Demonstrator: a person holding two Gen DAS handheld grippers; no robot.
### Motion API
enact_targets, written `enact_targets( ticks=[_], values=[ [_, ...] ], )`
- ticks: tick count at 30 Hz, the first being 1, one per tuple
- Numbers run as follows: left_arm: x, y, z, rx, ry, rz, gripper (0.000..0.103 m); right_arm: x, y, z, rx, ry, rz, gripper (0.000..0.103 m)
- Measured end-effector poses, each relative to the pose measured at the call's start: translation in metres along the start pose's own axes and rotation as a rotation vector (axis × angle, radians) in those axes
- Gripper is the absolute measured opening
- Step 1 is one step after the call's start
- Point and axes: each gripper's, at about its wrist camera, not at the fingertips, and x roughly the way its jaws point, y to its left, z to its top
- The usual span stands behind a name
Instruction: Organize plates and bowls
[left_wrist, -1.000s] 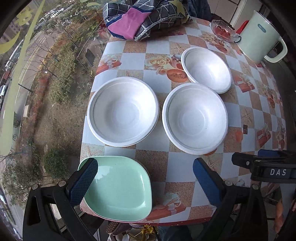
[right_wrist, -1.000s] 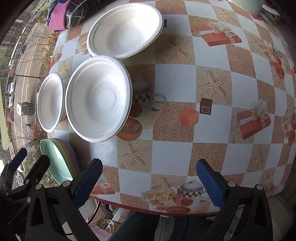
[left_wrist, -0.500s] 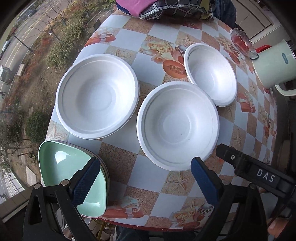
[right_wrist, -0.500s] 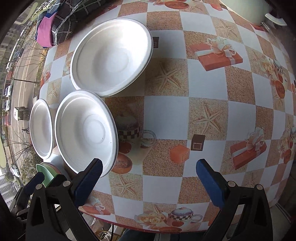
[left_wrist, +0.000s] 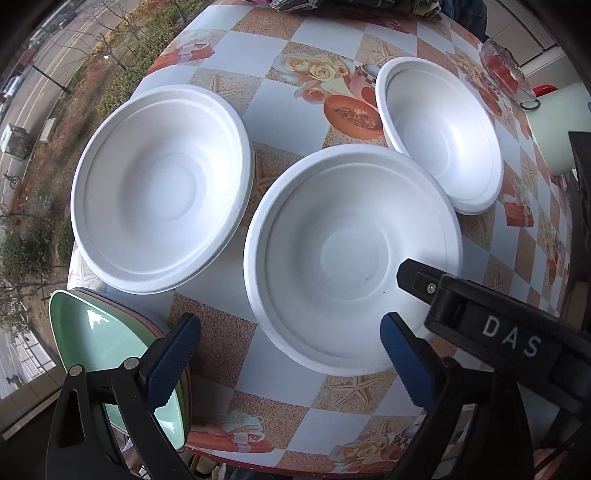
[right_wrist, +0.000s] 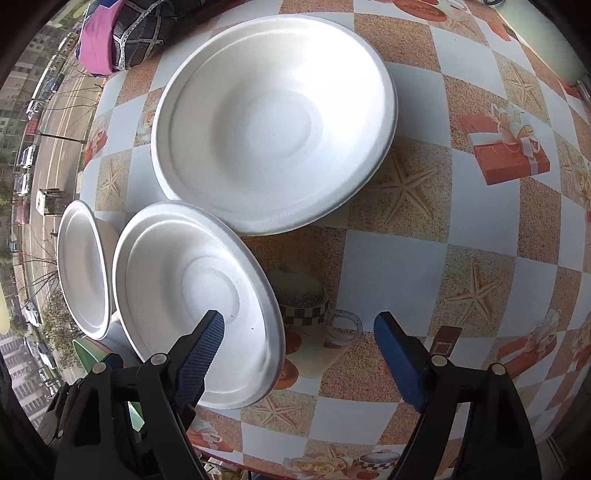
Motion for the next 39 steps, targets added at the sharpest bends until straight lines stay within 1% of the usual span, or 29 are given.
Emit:
enact_targets(
  ticks=[1, 3, 4, 5, 6, 8, 9, 12, 14, 16, 18, 21, 23, 24, 28, 30, 31, 32, 33, 34, 36, 38, 39],
  values=[
    [0.002, -0.001, 0.001, -0.002, 0.003, 0.004, 0.098, 0.003, 0.0, 0.001, 0.004, 0.006, 0.003, 0.068],
    [0.005, -0.001, 0.003, -0.009, 0.008, 0.004, 0.098, 0.009, -0.002, 0.003, 0.001, 0.014, 0.002, 0.053],
    [0.005, 0.0, 0.003, -0.012, 0.006, 0.003, 0.098, 0.01, -0.002, 0.003, -0.003, 0.015, -0.004, 0.039],
    [0.005, 0.0, 0.003, -0.013, 0.005, 0.006, 0.098, 0.009, -0.002, 0.004, -0.013, 0.007, -0.008, 0.034],
    [0.005, 0.0, 0.003, -0.012, 0.002, 0.01, 0.098, 0.01, -0.002, 0.005, -0.026, 0.01, -0.01, 0.032],
    [0.004, 0.002, 0.001, -0.002, -0.004, 0.012, 0.098, 0.01, -0.006, 0.005, -0.043, 0.023, -0.017, 0.021],
    [0.005, 0.003, 0.001, 0.009, -0.007, 0.013, 0.098, 0.01, -0.008, 0.003, -0.046, 0.025, -0.02, 0.021],
    [0.005, -0.008, 0.0, 0.062, -0.012, 0.023, 0.098, 0.008, -0.019, -0.002, -0.05, 0.029, -0.042, 0.021],
    [0.007, -0.018, -0.001, 0.088, -0.01, 0.028, 0.098, 0.008, -0.026, -0.007, -0.04, 0.037, -0.036, 0.021],
    [0.008, -0.024, -0.004, 0.12, -0.015, 0.037, 0.093, 0.008, -0.033, -0.01, -0.031, 0.04, -0.038, 0.021],
    [0.005, -0.029, -0.01, 0.166, -0.018, 0.041, 0.078, 0.008, -0.039, -0.011, -0.021, 0.039, -0.038, 0.021],
    [-0.002, -0.034, -0.018, 0.243, -0.054, 0.058, 0.075, 0.011, -0.048, -0.011, 0.004, 0.043, -0.024, 0.021],
    [-0.005, -0.04, -0.019, 0.264, -0.072, 0.051, 0.075, 0.013, -0.048, -0.011, 0.01, 0.043, -0.027, 0.021],
    [-0.005, -0.042, -0.017, 0.263, -0.072, 0.041, 0.075, 0.013, -0.048, -0.011, 0.008, 0.041, -0.026, 0.021],
    [-0.008, -0.05, -0.006, 0.258, -0.063, -0.055, 0.075, 0.012, -0.05, -0.013, -0.01, 0.037, -0.025, 0.021],
    [-0.022, -0.05, -0.005, 0.264, -0.091, -0.099, 0.075, 0.009, -0.059, -0.017, -0.005, 0.03, -0.019, 0.021],
    [-0.027, -0.051, -0.005, 0.274, -0.112, -0.097, 0.075, 0.01, -0.06, -0.016, -0.007, 0.029, -0.016, 0.021],
    [-0.028, -0.055, -0.004, 0.294, -0.126, -0.073, 0.075, 0.013, -0.046, -0.018, -0.01, 0.032, -0.018, 0.021],
    [-0.025, -0.06, 0.0, 0.316, -0.123, -0.044, 0.075, 0.015, -0.047, -0.017, -0.009, 0.036, -0.02, 0.021],
    [-0.018, -0.065, 0.007, 0.323, -0.1, -0.028, 0.075, 0.015, -0.046, -0.021, -0.005, 0.036, -0.016, 0.021],
    [0.002, -0.069, 0.017, 0.324, -0.038, -0.025, 0.075, 0.016, -0.046, -0.022, 0.001, 0.036, -0.014, 0.021],
    [0.02, -0.073, 0.02, 0.33, -0.005, 0.005, 0.073, 0.016, -0.043, -0.025, 0.0, 0.035, -0.014, 0.021],
    [0.029, -0.074, 0.021, 0.33, 0.012, 0.022, 0.059, 0.017, -0.043, -0.026, 0.001, 0.036, -0.013, 0.021]
  ],
)
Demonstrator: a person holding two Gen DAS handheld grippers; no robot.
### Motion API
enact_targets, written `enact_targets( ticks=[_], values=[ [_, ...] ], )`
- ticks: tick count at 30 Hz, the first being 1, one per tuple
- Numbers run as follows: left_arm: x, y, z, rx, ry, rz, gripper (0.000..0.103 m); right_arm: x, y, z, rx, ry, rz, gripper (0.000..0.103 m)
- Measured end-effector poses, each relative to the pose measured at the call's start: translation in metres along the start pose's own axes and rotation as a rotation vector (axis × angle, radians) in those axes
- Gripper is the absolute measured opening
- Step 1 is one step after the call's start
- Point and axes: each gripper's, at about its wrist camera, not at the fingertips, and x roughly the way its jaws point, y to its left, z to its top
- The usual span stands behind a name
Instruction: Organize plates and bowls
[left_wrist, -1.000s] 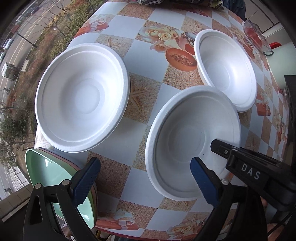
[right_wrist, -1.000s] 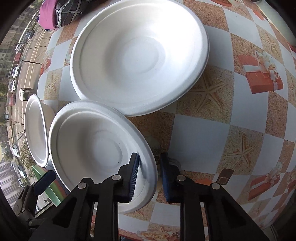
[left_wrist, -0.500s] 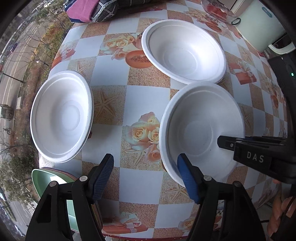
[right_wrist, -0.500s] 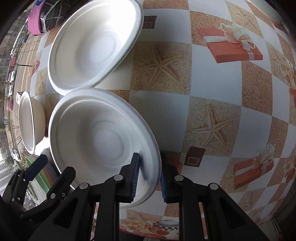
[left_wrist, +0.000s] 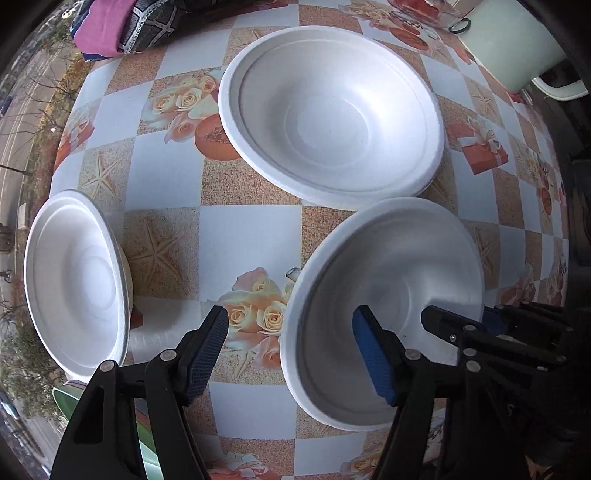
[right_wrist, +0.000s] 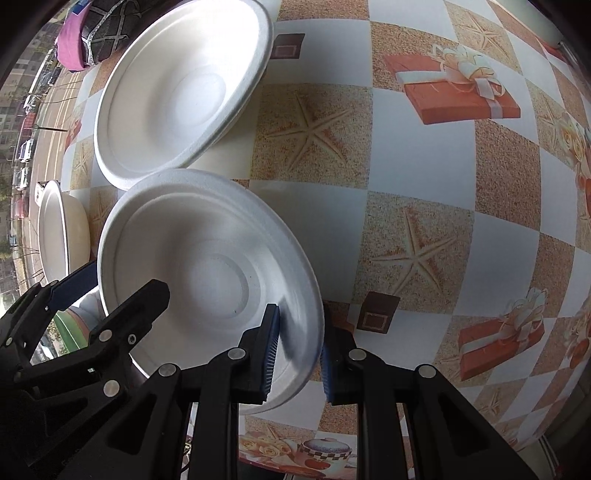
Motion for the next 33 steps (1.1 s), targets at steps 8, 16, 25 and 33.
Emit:
enact_targets(
  ticks=[8, 16, 25, 33],
  values=[
    [0.013, -0.022, -0.011, 0.075, 0.008, 0.005, 0.033, 0.005, -0.003, -0.013, -0.018, 0.011, 0.013, 0.019],
    [0.026, -0.085, -0.064, 0.223, 0.035, 0.009, 0.035, 0.015, -0.033, -0.071, 0.018, 0.049, -0.015, 0.019],
    [0.042, -0.155, -0.12, 0.39, 0.06, 0.024, 0.037, 0.025, -0.068, -0.138, 0.085, 0.063, -0.053, 0.021],
    [0.054, -0.188, -0.126, 0.456, 0.081, 0.001, 0.037, 0.03, -0.081, -0.157, 0.124, 0.064, -0.06, 0.022]
  ],
)
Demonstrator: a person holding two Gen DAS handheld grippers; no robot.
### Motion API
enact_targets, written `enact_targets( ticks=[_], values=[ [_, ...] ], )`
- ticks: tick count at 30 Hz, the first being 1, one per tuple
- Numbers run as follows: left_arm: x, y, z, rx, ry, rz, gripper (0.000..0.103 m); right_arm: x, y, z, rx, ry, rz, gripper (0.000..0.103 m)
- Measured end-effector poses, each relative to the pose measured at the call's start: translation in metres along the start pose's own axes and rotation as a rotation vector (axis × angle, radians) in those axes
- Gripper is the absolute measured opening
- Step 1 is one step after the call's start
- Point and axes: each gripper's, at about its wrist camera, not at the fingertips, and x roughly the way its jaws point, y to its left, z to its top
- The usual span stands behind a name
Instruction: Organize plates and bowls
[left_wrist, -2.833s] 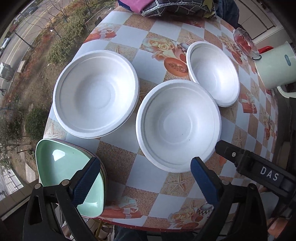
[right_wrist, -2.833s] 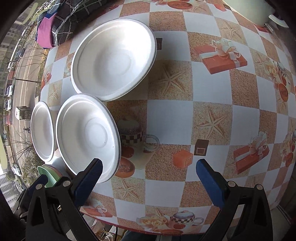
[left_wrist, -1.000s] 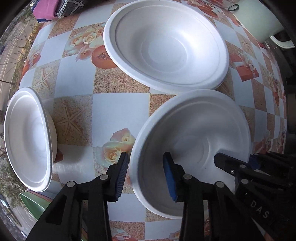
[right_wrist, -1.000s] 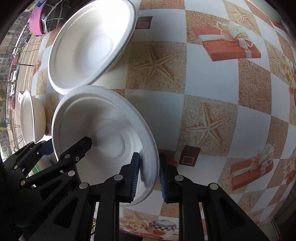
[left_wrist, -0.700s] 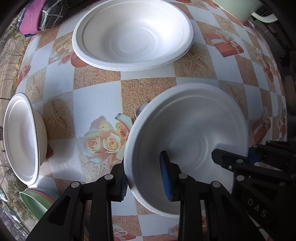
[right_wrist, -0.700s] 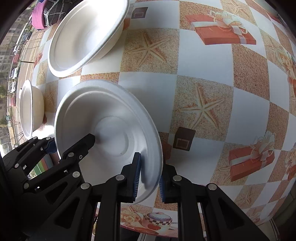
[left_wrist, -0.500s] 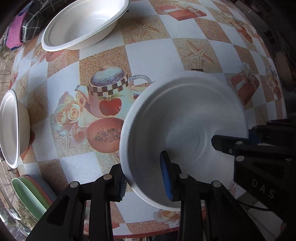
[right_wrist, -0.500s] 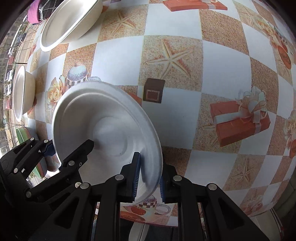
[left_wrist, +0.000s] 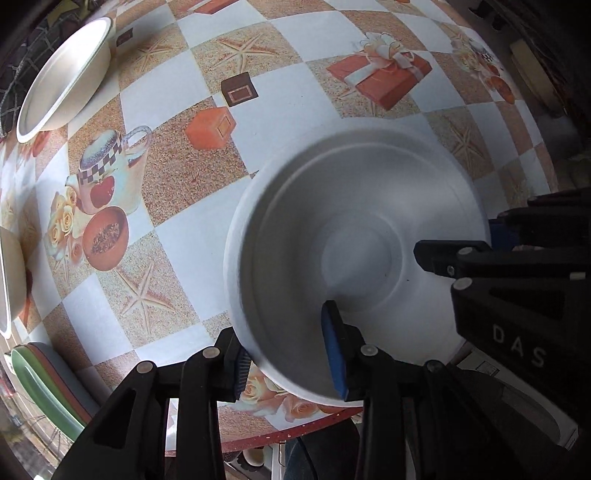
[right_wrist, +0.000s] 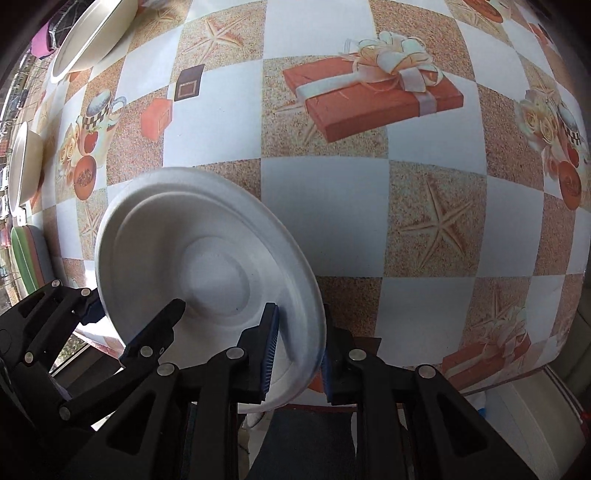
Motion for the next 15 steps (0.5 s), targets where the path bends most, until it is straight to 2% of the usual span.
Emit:
enact_targets(
  ticks=[4, 6, 7, 9, 10, 11, 15],
  values=[
    [0.001, 0.007, 0.003, 0.006, 0.015, 0.0, 0.042, -0.005, -0.015, 0.01, 0.001, 0.005, 0.028, 0.022],
    [-0.008, 0.03, -0.011, 0.007, 0.014, -0.015, 0.054, -0.014, -0.02, 0.015, 0.021, 0.001, 0.039, 0.022],
    [-0.01, 0.033, -0.013, 0.003, 0.009, -0.022, 0.057, -0.02, -0.023, 0.018, 0.036, -0.002, 0.048, 0.025],
    [-0.015, 0.038, -0.018, -0.011, 0.006, -0.036, 0.067, -0.025, -0.036, 0.021, 0.06, -0.017, 0.055, 0.066],
    [-0.017, 0.043, -0.02, -0.022, 0.006, -0.045, 0.069, -0.03, -0.041, 0.022, 0.068, -0.031, 0.062, 0.096],
    [-0.02, 0.051, -0.022, -0.036, 0.007, -0.056, 0.072, -0.034, -0.044, 0.022, 0.073, -0.044, 0.067, 0.099],
    [-0.035, 0.084, -0.025, -0.114, 0.002, -0.092, 0.077, -0.05, -0.061, 0.029, 0.114, -0.059, 0.059, 0.099]
  ],
)
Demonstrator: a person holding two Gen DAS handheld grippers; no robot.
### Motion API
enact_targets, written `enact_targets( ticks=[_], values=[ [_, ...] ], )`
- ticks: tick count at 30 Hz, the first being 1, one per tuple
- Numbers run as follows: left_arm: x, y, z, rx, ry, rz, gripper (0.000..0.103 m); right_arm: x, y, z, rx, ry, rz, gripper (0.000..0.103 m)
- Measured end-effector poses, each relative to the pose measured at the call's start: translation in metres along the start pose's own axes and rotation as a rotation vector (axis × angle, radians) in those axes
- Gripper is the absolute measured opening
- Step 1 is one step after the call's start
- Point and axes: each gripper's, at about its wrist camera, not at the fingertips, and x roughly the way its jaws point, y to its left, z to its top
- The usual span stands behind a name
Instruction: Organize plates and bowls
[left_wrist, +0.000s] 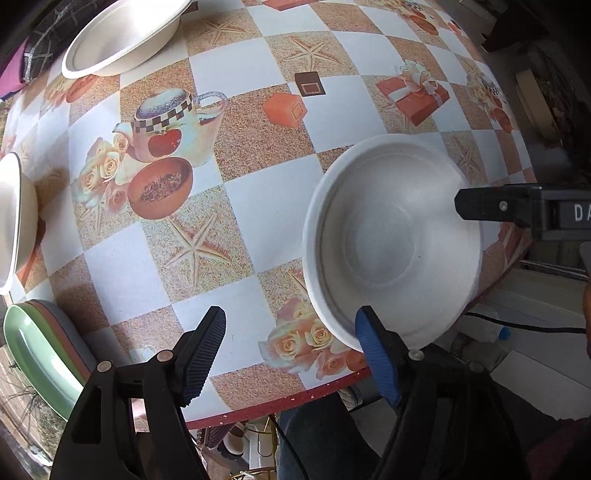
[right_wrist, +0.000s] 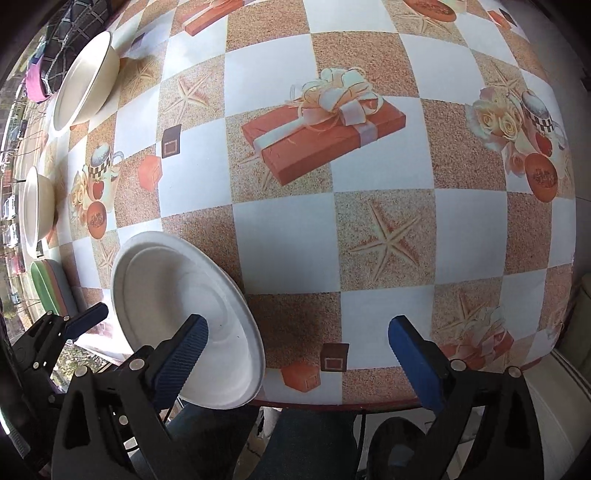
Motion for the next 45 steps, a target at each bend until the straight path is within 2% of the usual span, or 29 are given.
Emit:
enact_targets(
  ticks=[7, 12, 16, 21, 26, 30, 36, 45],
  values=[
    [-0.014, 0.057, -0.021, -0.145, -0.019, -0.033, 0.077, -0.014, -0.027, 0.01, 0.14, 0.007, 0.001, 0.099],
    [-0.029, 0.075, -0.029, -0.174, -0.057, -0.042, 0.077, -0.02, -0.033, 0.009, 0.156, 0.0, -0.013, 0.099],
    [-0.042, 0.088, -0.03, -0.191, -0.088, -0.05, 0.077, -0.026, -0.011, 0.003, 0.143, -0.014, -0.007, 0.099],
    [-0.072, 0.076, -0.051, -0.232, -0.114, -0.048, 0.077, -0.038, 0.015, 0.009, 0.094, -0.035, 0.0, 0.099],
    [-0.086, 0.093, -0.055, -0.294, -0.137, -0.066, 0.077, -0.042, 0.039, 0.015, 0.059, -0.04, 0.0, 0.099],
    [-0.091, 0.102, -0.042, -0.331, -0.157, -0.069, 0.077, -0.055, 0.042, 0.021, 0.021, -0.056, -0.025, 0.099],
    [-0.099, 0.116, -0.015, -0.369, -0.184, -0.044, 0.077, -0.074, 0.047, 0.051, -0.066, -0.092, -0.095, 0.099],
    [-0.117, 0.132, 0.038, -0.435, -0.241, -0.01, 0.077, -0.099, 0.08, 0.114, -0.151, -0.166, -0.067, 0.099]
  ],
)
